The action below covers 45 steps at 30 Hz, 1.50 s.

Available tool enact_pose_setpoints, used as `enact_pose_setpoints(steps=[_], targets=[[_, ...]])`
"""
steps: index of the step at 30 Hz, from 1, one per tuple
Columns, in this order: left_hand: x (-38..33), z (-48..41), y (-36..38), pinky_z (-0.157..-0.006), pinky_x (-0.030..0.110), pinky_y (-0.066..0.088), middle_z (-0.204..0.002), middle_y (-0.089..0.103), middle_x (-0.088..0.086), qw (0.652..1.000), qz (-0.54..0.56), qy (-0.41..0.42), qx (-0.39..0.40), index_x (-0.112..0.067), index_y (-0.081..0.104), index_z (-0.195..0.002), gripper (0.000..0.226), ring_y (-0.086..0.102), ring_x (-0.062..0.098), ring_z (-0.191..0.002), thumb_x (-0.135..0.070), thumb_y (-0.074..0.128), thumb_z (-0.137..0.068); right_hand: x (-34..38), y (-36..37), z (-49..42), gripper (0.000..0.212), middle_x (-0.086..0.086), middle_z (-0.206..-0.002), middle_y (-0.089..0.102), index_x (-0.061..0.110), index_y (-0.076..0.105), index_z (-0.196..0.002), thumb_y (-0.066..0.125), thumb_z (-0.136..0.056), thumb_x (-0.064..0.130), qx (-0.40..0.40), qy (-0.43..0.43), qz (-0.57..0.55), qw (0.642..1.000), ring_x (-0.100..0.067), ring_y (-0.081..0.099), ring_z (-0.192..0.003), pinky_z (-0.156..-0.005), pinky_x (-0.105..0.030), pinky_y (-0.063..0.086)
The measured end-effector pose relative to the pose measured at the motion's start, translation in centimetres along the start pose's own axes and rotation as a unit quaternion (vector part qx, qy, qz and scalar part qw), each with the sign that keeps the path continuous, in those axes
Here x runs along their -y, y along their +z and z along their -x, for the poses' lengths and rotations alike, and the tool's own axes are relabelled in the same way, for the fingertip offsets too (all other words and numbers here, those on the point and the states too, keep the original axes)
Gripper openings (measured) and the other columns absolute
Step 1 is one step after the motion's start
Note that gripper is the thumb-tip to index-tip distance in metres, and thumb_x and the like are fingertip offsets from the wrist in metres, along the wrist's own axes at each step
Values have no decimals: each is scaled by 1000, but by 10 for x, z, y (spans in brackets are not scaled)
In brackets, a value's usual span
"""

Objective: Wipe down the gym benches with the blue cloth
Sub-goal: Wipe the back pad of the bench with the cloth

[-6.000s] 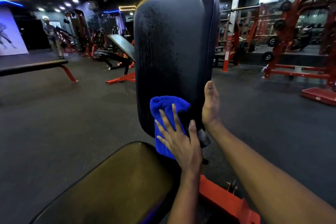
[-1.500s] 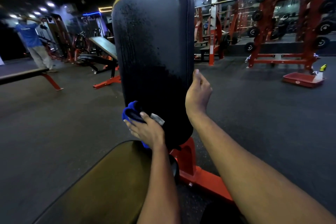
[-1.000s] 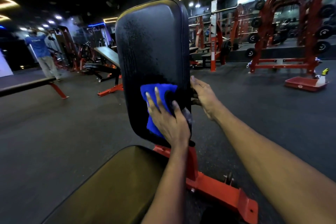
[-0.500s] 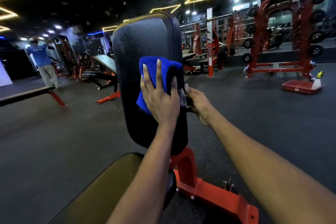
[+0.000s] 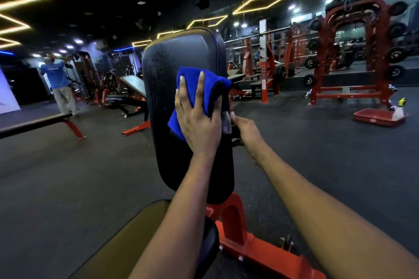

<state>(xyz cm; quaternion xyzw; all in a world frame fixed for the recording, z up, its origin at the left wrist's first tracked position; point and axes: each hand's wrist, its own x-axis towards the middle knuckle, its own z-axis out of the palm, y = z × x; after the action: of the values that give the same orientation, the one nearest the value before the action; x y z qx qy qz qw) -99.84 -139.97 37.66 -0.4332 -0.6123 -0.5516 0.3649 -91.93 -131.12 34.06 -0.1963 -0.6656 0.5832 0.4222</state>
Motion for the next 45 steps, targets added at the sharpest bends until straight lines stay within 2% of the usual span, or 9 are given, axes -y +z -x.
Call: enact_pose_setpoints(steps=[7, 10, 14, 18, 23, 28, 32, 40, 45], targets=[[27, 72, -4, -119, 48, 20, -162, 18, 4, 999, 24, -9, 26, -38, 32, -150, 60, 20, 25, -148, -41, 53, -94, 53, 14, -39, 88, -1, -134, 63, 15, 59, -134, 43, -78, 80, -52, -100, -36, 993, -14, 56, -126, -110, -40, 42], [18, 47, -1, -118, 45, 24, -163, 16, 2, 999, 19, -32, 24, -40, 30, -150, 60, 19, 25, -149, -49, 52, -94, 51, 15, -40, 94, 0, -136, 61, 15, 56, -138, 45, -76, 84, -41, -109, -27, 993, -11, 53, -129, -113, -39, 39], [2, -6, 0, -114, 49, 29, -163, 13, -4, 999, 8, -33, 13, -47, 26, -149, 63, 17, 22, -149, -55, 53, -93, 59, 5, -30, 51, -5, -123, 68, 11, 59, -132, 43, -102, 48, -13, -106, -37, 994, -13, 63, -116, -102, -30, 48], [4, -6, 3, -113, 52, 29, -163, 16, -2, 1000, 21, -23, -4, -42, 31, -149, 61, 19, 23, -148, -53, 53, -94, 56, 0, -35, 32, -1, -112, 72, 21, 65, -118, 44, -103, 39, 23, -101, -62, 993, -10, 67, -104, -93, -25, 51], [20, 41, -2, -115, 52, 27, -162, 19, 3, 1000, 15, 18, 17, -39, 31, -150, 61, 22, 26, -148, -47, 55, -94, 57, -1, -37, 54, 4, -130, 63, 13, 52, -140, 49, -99, 48, 18, -86, -50, 995, -6, 57, -120, -106, -28, 42], [5, -12, -2, -114, 47, 30, -163, 16, -6, 1000, 23, 10, 14, -41, 37, -148, 58, 20, 22, -148, -52, 55, -93, 56, 0, -37, 29, 0, -97, 72, 23, 69, -104, 46, -102, 40, 34, -100, -70, 992, -16, 66, -89, -78, -32, 53], [-4, -52, -2, -115, 51, 29, -163, 13, -11, 999, 40, 11, 9, -46, 36, -147, 56, 15, 18, -149, -54, 52, -94, 57, 3, -36, 29, 1, -96, 75, 26, 74, -96, 49, -100, 40, 23, -115, -80, 990, -15, 69, -90, -85, -38, 53], [21, -21, -6, -120, 48, 16, -163, 16, -4, 989, 57, 128, 45, -32, 45, -145, 59, 11, 22, -151, -25, 66, -90, 59, 2, -31, 33, -2, -94, 71, 25, 69, -102, 41, -103, 42, 31, -113, -64, 991, -15, 67, -81, -71, -32, 54], [-3, -97, -4, -120, 43, 19, -161, 23, -6, 990, 28, 136, 29, -37, 47, -142, 53, 20, 21, -148, -36, 60, -91, 61, 4, -32, 31, 7, -94, 75, 26, 68, -102, 43, -102, 45, 15, -97, -67, 993, -10, 71, -86, -75, -30, 57]])
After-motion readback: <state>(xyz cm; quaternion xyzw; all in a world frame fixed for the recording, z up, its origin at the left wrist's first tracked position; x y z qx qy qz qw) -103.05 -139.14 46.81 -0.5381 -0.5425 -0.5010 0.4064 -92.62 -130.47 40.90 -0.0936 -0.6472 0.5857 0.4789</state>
